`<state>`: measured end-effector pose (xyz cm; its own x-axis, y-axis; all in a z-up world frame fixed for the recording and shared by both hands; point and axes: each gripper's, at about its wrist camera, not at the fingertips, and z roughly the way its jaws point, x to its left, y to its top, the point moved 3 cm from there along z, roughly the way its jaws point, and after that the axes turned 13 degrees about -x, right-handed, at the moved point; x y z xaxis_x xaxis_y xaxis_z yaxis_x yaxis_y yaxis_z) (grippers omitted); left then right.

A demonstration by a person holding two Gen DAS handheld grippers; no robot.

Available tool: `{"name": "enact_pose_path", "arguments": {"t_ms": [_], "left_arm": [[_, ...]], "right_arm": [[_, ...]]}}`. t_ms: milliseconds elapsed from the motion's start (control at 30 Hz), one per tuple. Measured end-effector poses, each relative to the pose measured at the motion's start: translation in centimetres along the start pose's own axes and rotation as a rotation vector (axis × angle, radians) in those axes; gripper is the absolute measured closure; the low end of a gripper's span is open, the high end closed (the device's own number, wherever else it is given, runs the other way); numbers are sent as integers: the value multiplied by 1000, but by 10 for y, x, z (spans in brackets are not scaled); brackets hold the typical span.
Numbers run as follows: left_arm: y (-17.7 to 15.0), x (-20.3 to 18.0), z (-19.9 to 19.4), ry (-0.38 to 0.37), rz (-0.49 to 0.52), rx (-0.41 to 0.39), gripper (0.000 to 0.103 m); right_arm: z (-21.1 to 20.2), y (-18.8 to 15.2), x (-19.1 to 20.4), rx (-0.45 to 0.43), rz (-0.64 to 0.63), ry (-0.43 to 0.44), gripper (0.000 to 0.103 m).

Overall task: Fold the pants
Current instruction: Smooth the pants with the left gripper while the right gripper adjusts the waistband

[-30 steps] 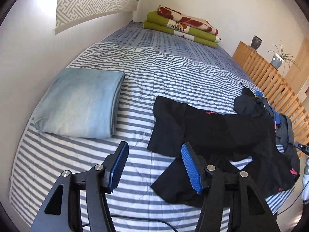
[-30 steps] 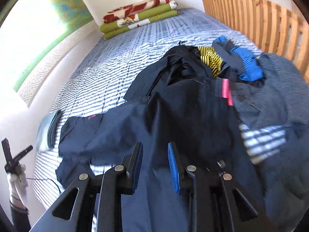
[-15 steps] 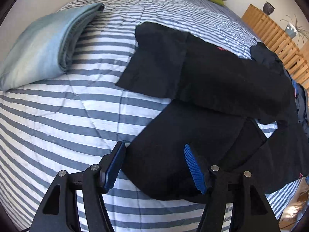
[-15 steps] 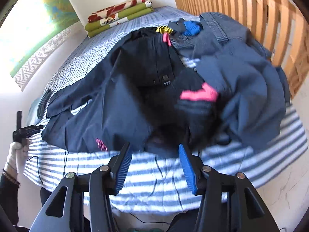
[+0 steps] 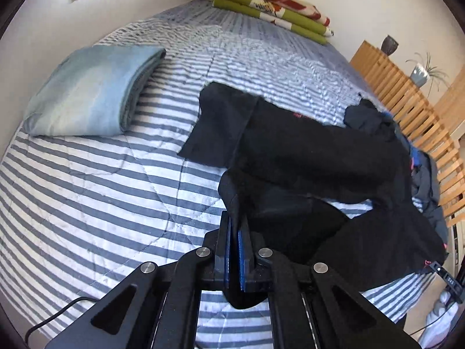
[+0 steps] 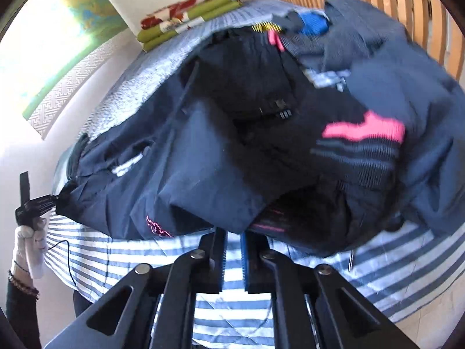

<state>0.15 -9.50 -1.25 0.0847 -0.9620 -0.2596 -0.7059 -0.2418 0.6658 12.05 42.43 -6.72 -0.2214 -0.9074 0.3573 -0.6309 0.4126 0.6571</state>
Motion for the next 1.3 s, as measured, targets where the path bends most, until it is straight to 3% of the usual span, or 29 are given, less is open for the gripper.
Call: {"name": "enact_pose_path", "arguments": {"t_ms": [133, 233, 300, 367, 400, 433, 467, 600, 733, 933, 1000, 1133, 1300], "left_arm": [[24, 12, -71, -29, -29, -87, 100], [38, 22, -115, -9, -23, -124, 100], [40, 33, -135, -4, -37, -120, 99], [38, 45, -141, 41, -27, -80, 89], [35, 50, -136, 78, -9, -54, 78], [28, 56, -130, 130, 8, -30, 55], [20, 60, -127, 165, 20, -18, 52], [0, 66, -97, 124, -15, 14, 52], [-16, 71, -62, 154, 34, 54, 49], [-34, 101, -17, 137, -27, 90, 44], [-39, 106, -7, 163, -19, 88, 44], [-46, 111, -3, 138, -31, 94, 44], [-50, 116, -4, 131, -53, 84, 44]], "right_arm": [[-28, 23, 24, -72, -58, 48, 101], [-57, 42, 38, -99, -22, 141, 101], [-79, 52, 49, -121, -15, 204, 101], [-95, 58, 60, -147, -21, 239, 103], [-100, 59, 64, -153, -37, 237, 103], [-102, 58, 68, -153, -76, 206, 103], [-100, 54, 69, -146, -121, 165, 102], [-63, 26, 60, 1, -147, 89, 83], [-42, -4, 43, 76, -164, 12, 71], [-23, -44, 1, 167, -137, -91, 68], [-15, -53, -4, 198, -122, -105, 68], [-16, -39, 15, 132, -173, -108, 68], [-13, -1, 110, 22, -384, 55, 68]]}}
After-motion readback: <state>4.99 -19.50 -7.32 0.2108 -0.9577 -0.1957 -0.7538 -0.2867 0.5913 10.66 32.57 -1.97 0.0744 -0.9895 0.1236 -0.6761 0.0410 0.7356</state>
